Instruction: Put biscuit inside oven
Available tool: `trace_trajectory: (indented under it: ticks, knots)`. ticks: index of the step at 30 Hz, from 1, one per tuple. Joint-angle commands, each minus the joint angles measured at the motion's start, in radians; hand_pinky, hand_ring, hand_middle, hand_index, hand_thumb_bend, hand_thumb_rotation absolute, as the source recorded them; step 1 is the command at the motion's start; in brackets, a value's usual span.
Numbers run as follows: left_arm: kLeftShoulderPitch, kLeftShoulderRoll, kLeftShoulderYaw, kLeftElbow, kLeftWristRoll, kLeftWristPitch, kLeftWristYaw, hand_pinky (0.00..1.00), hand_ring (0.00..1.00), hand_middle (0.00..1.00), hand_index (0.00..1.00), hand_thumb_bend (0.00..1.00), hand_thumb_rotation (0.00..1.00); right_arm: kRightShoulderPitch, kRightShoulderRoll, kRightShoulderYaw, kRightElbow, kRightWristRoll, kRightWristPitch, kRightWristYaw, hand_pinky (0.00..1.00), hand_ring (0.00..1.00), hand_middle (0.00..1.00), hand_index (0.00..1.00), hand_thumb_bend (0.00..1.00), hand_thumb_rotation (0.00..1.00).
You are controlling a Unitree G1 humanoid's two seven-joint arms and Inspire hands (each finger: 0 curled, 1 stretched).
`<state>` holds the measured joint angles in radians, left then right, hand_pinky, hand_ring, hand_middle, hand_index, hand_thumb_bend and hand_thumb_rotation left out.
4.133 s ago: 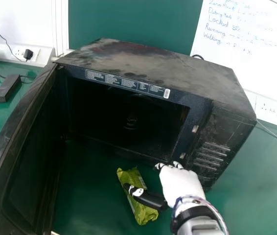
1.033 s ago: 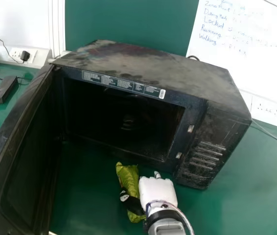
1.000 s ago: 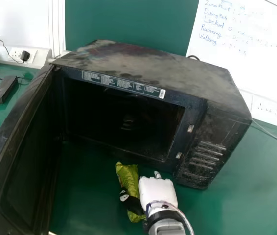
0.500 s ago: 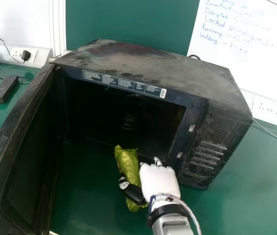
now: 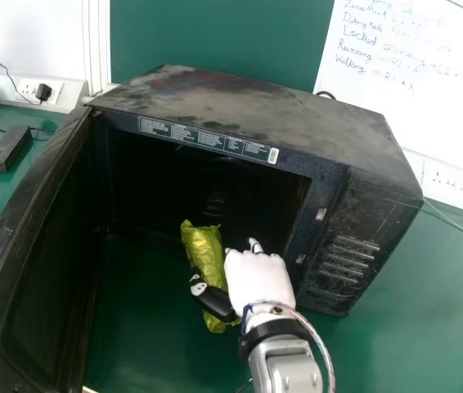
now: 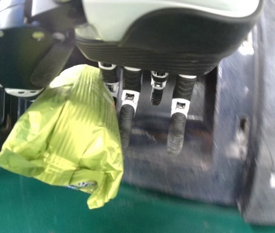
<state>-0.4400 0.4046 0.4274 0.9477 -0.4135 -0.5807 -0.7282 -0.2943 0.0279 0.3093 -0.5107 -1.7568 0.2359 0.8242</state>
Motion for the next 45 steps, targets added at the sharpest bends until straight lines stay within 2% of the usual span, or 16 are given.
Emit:
trace_trajectory:
  ticks: [1,8,12,14,16,18,20,25,27,28,29,32,40,45]
  knots:
    - [0.035,-0.012,0.003,0.036,0.001,0.022,-0.001,0.79,0.83,0.85,0.82,0.76,0.58,-0.024,0.008,-0.002,0.012,0.009,0.006,-0.019,0.36,0.40,0.42,0.52,0.53,0.00]
    - [0.031,-0.010,0.004,0.045,0.001,0.022,0.000,0.79,0.83,0.84,0.82,0.77,0.58,-0.074,0.001,-0.012,0.059,0.055,0.013,-0.064,0.40,0.43,0.43,0.51,0.53,0.00]
    - [0.032,-0.010,0.004,0.046,0.001,0.020,-0.002,0.79,0.83,0.84,0.82,0.77,0.58,-0.107,-0.016,-0.011,0.093,0.066,0.010,-0.099,0.37,0.40,0.42,0.51,0.53,0.00]
    - [0.032,-0.011,0.005,0.045,0.000,0.017,-0.003,0.78,0.83,0.84,0.82,0.76,0.58,-0.126,-0.021,-0.012,0.112,0.072,0.013,-0.103,0.40,0.44,0.43,0.51,0.53,0.00]
    - [0.031,-0.011,0.007,0.046,-0.005,0.025,-0.008,0.79,0.83,0.84,0.82,0.76,0.57,-0.145,-0.026,-0.014,0.132,0.082,0.018,-0.105,0.41,0.43,0.42,0.51,0.53,0.00]
    - [0.030,-0.009,0.008,0.049,-0.007,0.027,-0.013,0.79,0.83,0.85,0.82,0.76,0.57,-0.165,-0.037,-0.017,0.158,0.097,0.020,-0.118,0.38,0.40,0.41,0.52,0.53,0.00]
    - [0.030,-0.008,0.009,0.050,-0.007,0.026,-0.017,0.79,0.83,0.85,0.82,0.76,0.58,-0.184,-0.051,-0.020,0.188,0.121,0.022,-0.141,0.32,0.34,0.46,0.49,0.53,0.00]
    - [0.032,-0.007,0.010,0.049,-0.001,0.022,-0.010,0.79,0.83,0.84,0.81,0.76,0.57,-0.248,-0.084,-0.020,0.291,0.167,0.035,-0.187,0.30,0.33,0.47,0.49,0.53,0.00]
    - [0.034,-0.006,0.007,0.046,0.005,0.019,-0.004,0.79,0.83,0.84,0.82,0.76,0.58,-0.274,-0.090,-0.020,0.337,0.190,0.047,-0.218,0.33,0.36,0.48,0.49,0.53,0.00]
    - [0.035,-0.005,0.006,0.046,0.007,0.016,-0.001,0.78,0.83,0.84,0.82,0.77,0.58,-0.287,-0.094,-0.019,0.359,0.203,0.052,-0.233,0.34,0.37,0.44,0.51,0.53,0.00]
    - [0.036,-0.005,0.006,0.044,0.007,0.016,0.000,0.78,0.83,0.84,0.82,0.76,0.59,-0.299,-0.098,-0.020,0.382,0.219,0.055,-0.251,0.34,0.36,0.46,0.50,0.53,0.00]
    - [0.037,-0.007,0.008,0.042,0.000,0.019,-0.006,0.78,0.82,0.84,0.81,0.76,0.58,-0.330,-0.116,-0.022,0.451,0.274,0.063,-0.316,0.38,0.40,0.41,0.52,0.52,0.00]
    - [0.041,-0.007,0.007,0.038,0.002,0.021,-0.004,0.78,0.82,0.84,0.81,0.76,0.58,-0.401,-0.165,0.000,0.600,0.385,0.078,-0.444,0.49,0.47,0.47,0.50,0.53,0.00]
    - [0.039,-0.006,0.009,0.043,-0.003,0.022,-0.013,0.78,0.82,0.84,0.82,0.76,0.57,-0.444,-0.200,0.027,0.693,0.432,0.070,-0.534,0.48,0.47,0.46,0.50,0.53,0.00]
